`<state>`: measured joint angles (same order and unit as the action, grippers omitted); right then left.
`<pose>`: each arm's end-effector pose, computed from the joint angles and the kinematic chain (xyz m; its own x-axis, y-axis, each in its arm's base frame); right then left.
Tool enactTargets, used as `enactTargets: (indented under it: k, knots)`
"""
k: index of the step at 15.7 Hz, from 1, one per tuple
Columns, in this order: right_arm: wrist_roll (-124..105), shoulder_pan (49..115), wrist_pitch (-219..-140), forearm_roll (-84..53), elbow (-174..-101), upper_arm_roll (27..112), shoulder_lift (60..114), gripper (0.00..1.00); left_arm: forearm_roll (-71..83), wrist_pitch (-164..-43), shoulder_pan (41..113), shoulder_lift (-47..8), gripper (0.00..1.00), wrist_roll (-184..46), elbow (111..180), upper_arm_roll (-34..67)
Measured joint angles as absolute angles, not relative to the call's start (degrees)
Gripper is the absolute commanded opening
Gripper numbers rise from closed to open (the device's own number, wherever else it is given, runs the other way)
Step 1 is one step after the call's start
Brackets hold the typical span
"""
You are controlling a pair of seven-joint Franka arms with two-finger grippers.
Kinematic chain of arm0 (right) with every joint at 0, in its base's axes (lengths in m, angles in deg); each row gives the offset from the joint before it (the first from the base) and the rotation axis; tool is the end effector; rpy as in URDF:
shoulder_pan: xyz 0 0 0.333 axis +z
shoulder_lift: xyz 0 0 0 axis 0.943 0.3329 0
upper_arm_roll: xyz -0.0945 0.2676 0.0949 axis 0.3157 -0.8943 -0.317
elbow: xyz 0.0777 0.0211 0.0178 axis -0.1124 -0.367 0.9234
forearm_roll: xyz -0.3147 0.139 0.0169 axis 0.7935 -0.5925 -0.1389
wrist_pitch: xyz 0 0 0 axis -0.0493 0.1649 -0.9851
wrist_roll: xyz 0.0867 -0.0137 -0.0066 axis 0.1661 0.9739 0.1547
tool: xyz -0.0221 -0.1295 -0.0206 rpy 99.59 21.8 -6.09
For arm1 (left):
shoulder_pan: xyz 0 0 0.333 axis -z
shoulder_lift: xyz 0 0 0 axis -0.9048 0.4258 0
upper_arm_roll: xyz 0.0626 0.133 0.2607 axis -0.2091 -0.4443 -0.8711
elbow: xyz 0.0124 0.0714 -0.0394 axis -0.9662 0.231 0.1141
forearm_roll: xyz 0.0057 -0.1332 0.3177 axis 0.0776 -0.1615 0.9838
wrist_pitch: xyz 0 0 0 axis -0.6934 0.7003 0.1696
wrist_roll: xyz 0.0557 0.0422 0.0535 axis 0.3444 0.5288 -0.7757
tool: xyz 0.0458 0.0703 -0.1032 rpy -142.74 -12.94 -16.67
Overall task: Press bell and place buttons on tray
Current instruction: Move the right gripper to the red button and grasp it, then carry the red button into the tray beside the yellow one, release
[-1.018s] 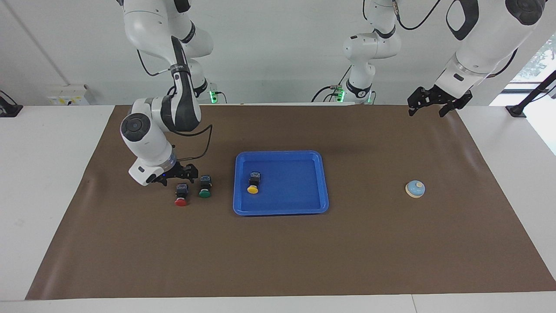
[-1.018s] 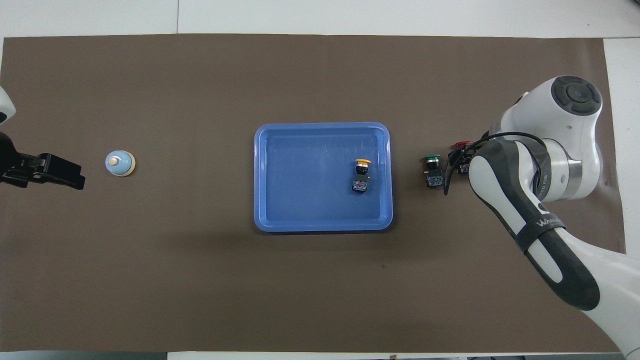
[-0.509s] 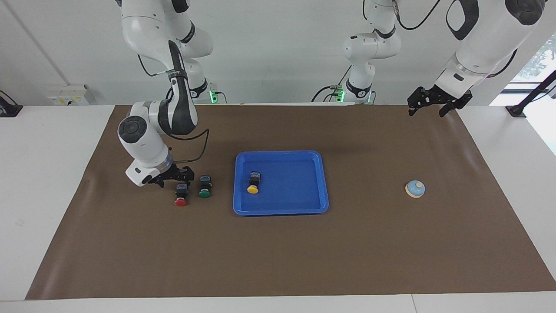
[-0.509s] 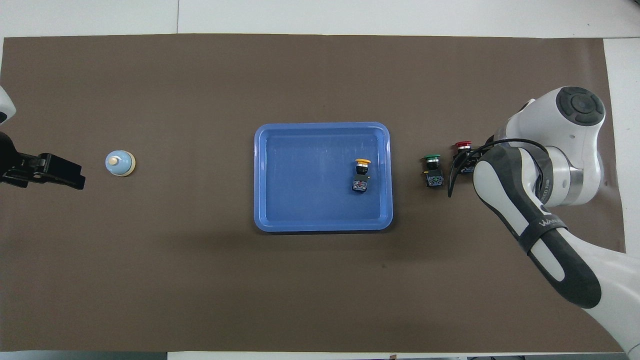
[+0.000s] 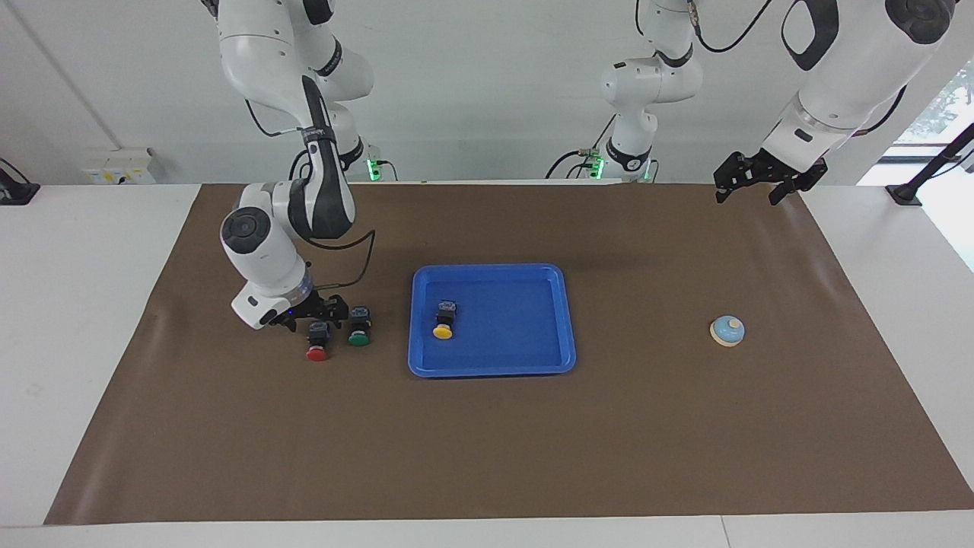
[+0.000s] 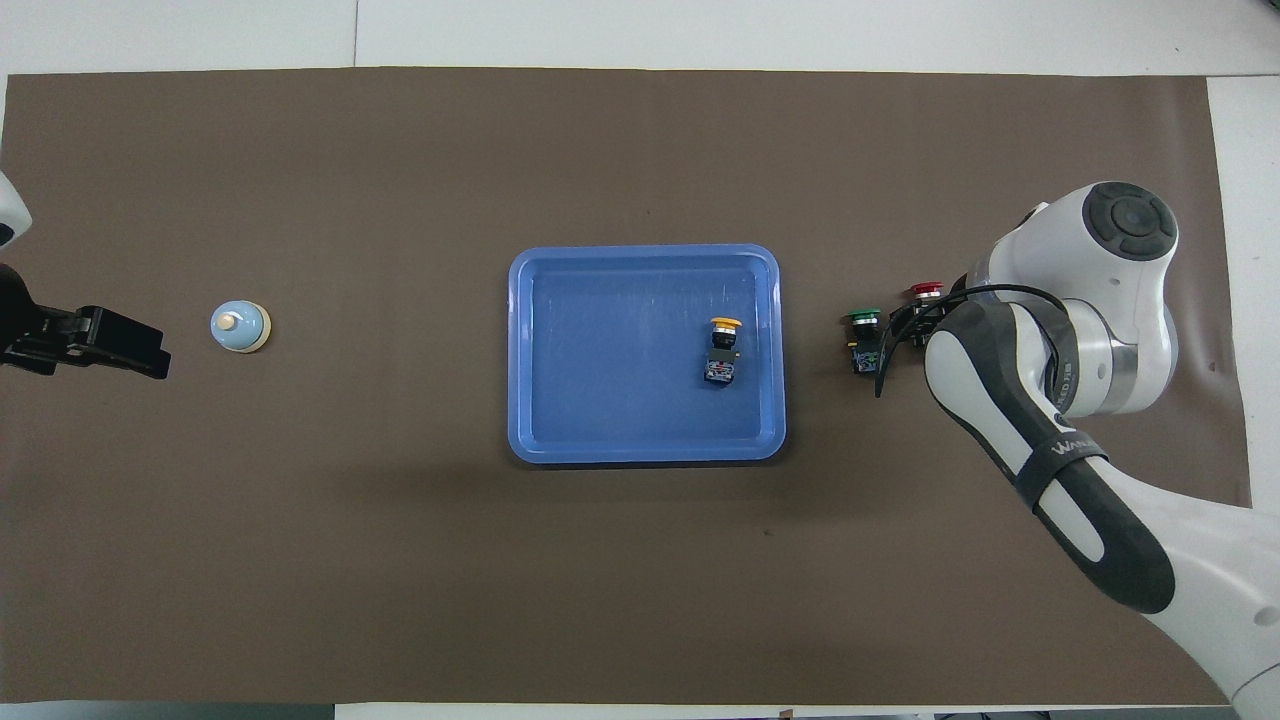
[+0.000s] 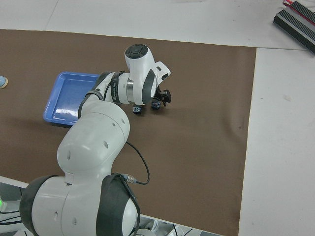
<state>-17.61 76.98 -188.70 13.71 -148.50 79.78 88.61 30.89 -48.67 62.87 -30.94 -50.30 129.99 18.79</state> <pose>0.5489 0.0354 0.2976 0.9957 0.0464 -0.0798 0.0461 -0.9989 -0.0057 0.4782 -0.0312 0.5623 0.9825 -0.1181 -0.1442 -0.1166 -0.9930 0.0194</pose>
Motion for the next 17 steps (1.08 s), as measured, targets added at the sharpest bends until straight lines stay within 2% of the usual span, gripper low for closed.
enactTargets:
  k: [5, 7, 8, 9, 10, 14, 17]
  knots:
    - [-17.62, 77.01, -189.0, 13.71, -149.07, 79.75, 88.91, 0.67, 30.89, -48.67, 62.86, -30.94, 1.0, -50.3, 129.99, 18.79]
    - [-17.62, 77.01, -189.06, 13.71, -149.26, 79.74, 88.92, 0.45, 30.89, -48.67, 62.86, -30.94, 1.0, -50.3, 129.99, 18.79]
    - [-17.62, 77.01, -189.06, 13.71, -149.39, 79.74, 88.93, 0.26, 30.89, -48.67, 62.87, -30.94, 1.0, -50.3, 129.99, 18.79]
    - [-17.62, 77.02, -189.07, 13.71, -149.58, 79.74, 88.93, 0.11, 30.89, -48.67, 62.86, -30.94, 1.0, -50.3, 129.99, 18.79]
    - [-17.62, 77.02, -189.11, 13.71, -149.78, 79.73, 88.93, 0.0, 30.89, -48.67, 62.86, -30.94, 1.0, -50.3, 129.99, 18.79]
    - [-17.62, 77.25, -188.96, 13.71, -149.25, 79.5, 88.86, 0.0, 30.89, -48.67, 62.86, -30.94, 1.0, -50.3, 129.99, 18.79]
    - [-20.76, 80.67, -183.74, 13.62, -145.51, 79.32, 88.81, 0.0, 30.89, -48.67, 62.86, -30.94, 1.0, -50.3, 129.99, 18.79]
